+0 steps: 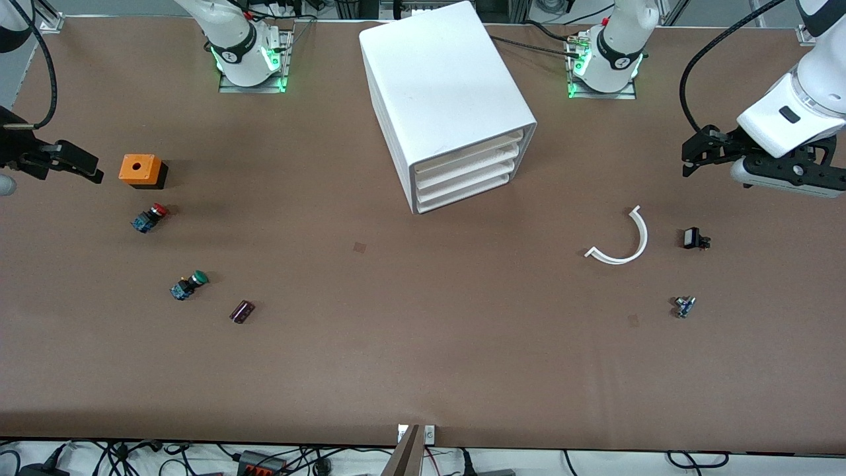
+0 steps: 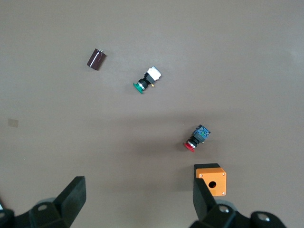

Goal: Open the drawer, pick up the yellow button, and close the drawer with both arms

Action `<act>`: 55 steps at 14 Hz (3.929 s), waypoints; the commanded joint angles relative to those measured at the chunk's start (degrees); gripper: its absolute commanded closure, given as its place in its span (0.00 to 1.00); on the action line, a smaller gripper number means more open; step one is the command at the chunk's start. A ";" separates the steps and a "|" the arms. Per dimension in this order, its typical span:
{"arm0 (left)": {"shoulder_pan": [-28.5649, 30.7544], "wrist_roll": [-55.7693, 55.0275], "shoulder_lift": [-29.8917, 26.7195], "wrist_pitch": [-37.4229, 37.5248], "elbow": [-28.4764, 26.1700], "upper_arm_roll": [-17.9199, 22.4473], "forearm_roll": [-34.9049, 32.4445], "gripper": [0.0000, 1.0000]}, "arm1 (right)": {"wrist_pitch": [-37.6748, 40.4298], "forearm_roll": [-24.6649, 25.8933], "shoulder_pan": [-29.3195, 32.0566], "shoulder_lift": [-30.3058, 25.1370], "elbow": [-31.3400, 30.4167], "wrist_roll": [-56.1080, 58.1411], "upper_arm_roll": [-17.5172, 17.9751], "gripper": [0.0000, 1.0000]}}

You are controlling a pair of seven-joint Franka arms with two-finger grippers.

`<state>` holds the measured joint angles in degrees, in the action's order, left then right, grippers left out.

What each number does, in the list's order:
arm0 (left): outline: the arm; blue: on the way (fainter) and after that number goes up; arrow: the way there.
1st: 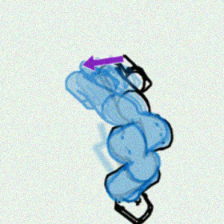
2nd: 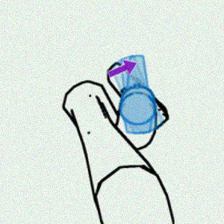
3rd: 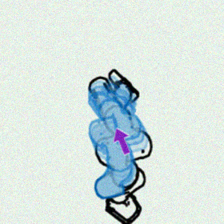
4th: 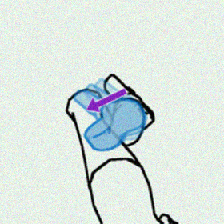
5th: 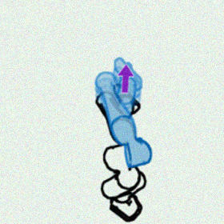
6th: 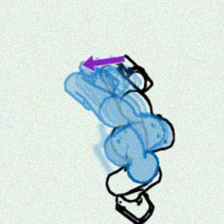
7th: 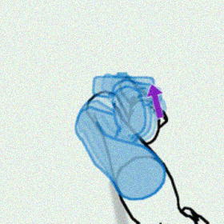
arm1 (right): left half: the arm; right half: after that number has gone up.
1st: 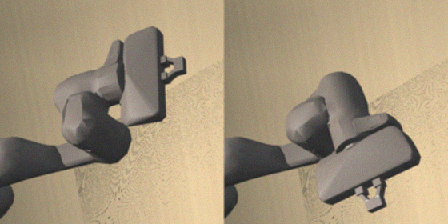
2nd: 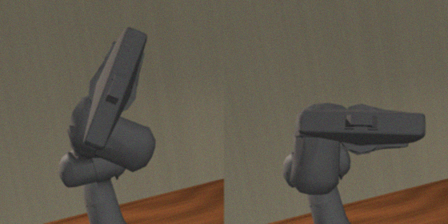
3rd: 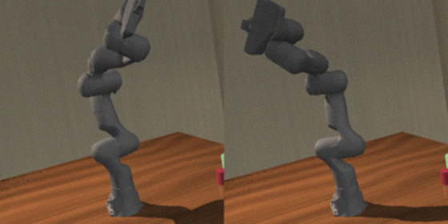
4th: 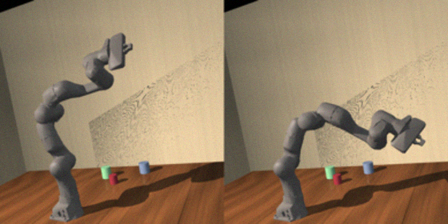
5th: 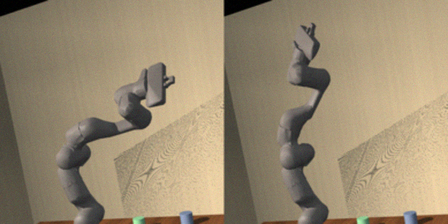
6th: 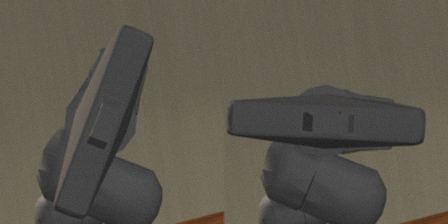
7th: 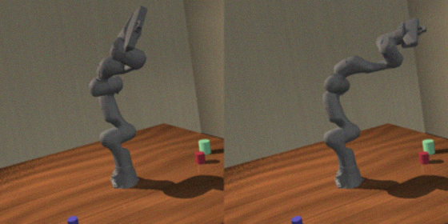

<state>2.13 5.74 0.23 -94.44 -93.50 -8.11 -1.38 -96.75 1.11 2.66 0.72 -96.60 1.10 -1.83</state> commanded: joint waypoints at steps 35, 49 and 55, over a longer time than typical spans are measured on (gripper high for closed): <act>-4.94 27.62 27.81 7.11 -4.91 -6.83 48.82 0.06 | -3.62 -5.16 -13.38 8.50 6.15 0.13 -0.01 0.00; -5.03 44.18 28.78 6.20 -16.80 -6.92 57.10 0.51 | -5.11 -5.42 -14.35 9.74 6.51 0.05 -0.01 0.00; -4.68 45.42 28.87 6.11 -16.27 -7.89 57.02 1.00 | -4.94 -5.16 -16.11 9.74 6.51 -1.71 -0.01 0.00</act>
<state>-3.02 49.78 29.63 -87.64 -109.35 -15.66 54.76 -101.73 -3.53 -13.18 10.10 -90.92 0.12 -1.43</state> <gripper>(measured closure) 0.824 0.000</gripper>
